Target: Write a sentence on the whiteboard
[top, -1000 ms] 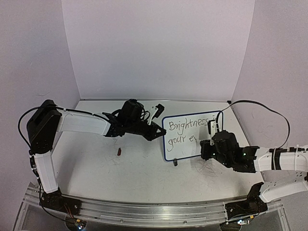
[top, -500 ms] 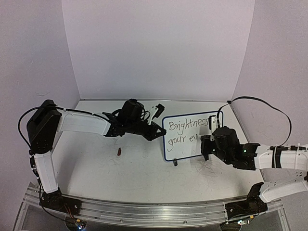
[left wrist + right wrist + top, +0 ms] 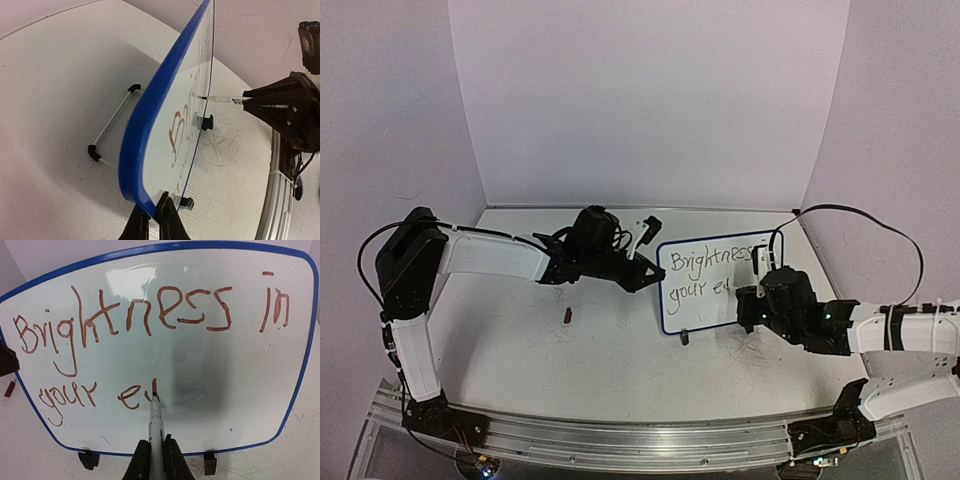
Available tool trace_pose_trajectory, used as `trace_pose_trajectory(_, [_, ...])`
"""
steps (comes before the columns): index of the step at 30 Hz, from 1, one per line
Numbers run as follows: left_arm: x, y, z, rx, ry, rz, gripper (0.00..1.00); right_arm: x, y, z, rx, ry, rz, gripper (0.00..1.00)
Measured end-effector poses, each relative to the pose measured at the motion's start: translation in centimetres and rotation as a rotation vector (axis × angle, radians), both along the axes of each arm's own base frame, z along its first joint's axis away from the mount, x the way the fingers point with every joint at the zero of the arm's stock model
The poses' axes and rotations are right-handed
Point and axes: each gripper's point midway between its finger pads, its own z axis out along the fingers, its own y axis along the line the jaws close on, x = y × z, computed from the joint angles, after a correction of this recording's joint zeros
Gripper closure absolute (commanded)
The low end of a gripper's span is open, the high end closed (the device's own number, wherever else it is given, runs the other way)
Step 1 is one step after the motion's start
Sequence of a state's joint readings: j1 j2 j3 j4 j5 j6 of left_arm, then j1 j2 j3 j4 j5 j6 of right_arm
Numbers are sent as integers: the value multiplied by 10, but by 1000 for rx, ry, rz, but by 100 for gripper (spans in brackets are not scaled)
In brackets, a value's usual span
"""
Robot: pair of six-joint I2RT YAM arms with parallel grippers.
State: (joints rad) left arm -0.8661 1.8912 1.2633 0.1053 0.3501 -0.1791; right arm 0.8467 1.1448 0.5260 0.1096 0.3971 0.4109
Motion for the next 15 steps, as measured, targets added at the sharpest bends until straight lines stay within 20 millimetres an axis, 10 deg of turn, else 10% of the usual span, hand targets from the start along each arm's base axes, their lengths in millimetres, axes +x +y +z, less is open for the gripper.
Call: trace_pose_trajectory(15, [1,1,-1,5,-4,10,100,-12,8,-26,-1,83,61,100])
